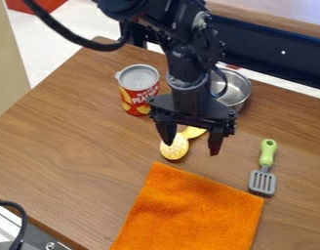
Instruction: Move the brush on the left side of the orange cloth
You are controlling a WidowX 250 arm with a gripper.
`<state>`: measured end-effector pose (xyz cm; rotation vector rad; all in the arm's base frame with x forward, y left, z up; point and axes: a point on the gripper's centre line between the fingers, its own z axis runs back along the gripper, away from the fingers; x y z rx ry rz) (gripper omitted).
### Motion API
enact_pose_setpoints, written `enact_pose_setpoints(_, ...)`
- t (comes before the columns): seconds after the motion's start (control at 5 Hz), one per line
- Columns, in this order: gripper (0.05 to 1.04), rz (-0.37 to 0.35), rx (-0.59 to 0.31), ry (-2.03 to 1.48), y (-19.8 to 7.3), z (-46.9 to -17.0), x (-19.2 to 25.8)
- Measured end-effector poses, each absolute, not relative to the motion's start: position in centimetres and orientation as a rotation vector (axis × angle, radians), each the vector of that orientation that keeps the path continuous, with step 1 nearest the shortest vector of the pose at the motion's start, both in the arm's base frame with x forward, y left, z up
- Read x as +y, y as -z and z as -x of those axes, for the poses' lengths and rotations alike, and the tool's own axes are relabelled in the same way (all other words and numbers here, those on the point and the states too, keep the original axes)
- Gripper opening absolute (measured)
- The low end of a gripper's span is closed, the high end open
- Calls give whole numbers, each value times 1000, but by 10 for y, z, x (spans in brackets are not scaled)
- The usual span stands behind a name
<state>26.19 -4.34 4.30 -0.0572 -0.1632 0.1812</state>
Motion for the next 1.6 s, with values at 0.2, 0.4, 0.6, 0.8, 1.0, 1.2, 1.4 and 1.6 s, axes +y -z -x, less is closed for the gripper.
enact_pose_setpoints(0.2,999,52,-142,-183,-38,-259,-43)
enact_pose_setpoints(0.4,999,27,-162,-140,-34,-265,-34)
enact_pose_setpoints(0.6,999,17,-207,-121,-32,-274,-19)
enact_pose_setpoints(0.8,999,-7,-231,-137,-24,-285,-4)
enact_pose_setpoints(1.0,999,6,-246,-117,-12,-291,-5)
enact_pose_setpoints(1.2,999,30,-241,-111,-6,-293,-6)
enact_pose_setpoints(1.4,999,15,-225,-86,2,-295,-5)
enact_pose_setpoints(1.6,999,-25,-222,-88,7,-295,-4)
